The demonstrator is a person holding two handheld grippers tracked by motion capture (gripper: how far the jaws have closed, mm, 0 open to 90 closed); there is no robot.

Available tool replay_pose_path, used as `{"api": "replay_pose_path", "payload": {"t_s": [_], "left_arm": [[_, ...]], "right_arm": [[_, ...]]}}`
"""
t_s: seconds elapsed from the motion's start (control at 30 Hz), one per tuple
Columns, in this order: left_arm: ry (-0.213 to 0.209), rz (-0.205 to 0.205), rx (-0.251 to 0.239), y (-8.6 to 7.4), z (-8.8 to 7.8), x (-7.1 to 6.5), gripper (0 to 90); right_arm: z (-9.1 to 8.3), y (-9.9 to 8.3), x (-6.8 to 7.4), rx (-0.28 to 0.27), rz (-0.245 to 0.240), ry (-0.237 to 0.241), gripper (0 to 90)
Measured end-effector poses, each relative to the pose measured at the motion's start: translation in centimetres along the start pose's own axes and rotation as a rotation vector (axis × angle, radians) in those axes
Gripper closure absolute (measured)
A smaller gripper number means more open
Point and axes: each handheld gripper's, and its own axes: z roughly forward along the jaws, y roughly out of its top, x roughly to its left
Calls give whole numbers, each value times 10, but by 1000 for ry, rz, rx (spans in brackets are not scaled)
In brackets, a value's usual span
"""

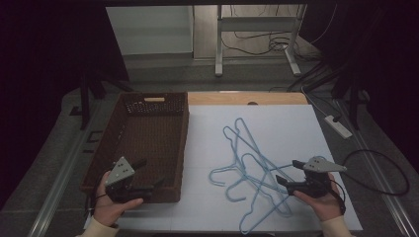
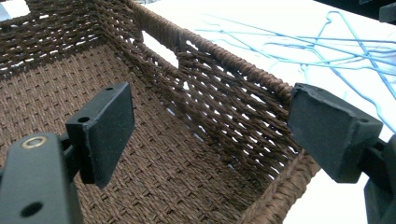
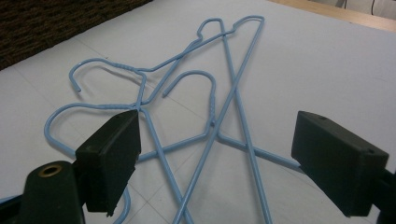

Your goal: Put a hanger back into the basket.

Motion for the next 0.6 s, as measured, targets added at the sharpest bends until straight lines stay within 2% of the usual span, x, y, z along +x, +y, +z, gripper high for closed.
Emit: {"api": "replay_pose_path", "payload": {"t_s": [0.23,0.4,0.6], "left_arm": [[-14,12,3,2,3,0,161],[-24,12,7,3,2,-1,161],[-25,25,11,2,2,-4,162]], "right_arm": [[1,0,3,25,-4,-1,167],[5,14,8,74,-57,27,162],[24,47,17,166,-163,83,174]]}}
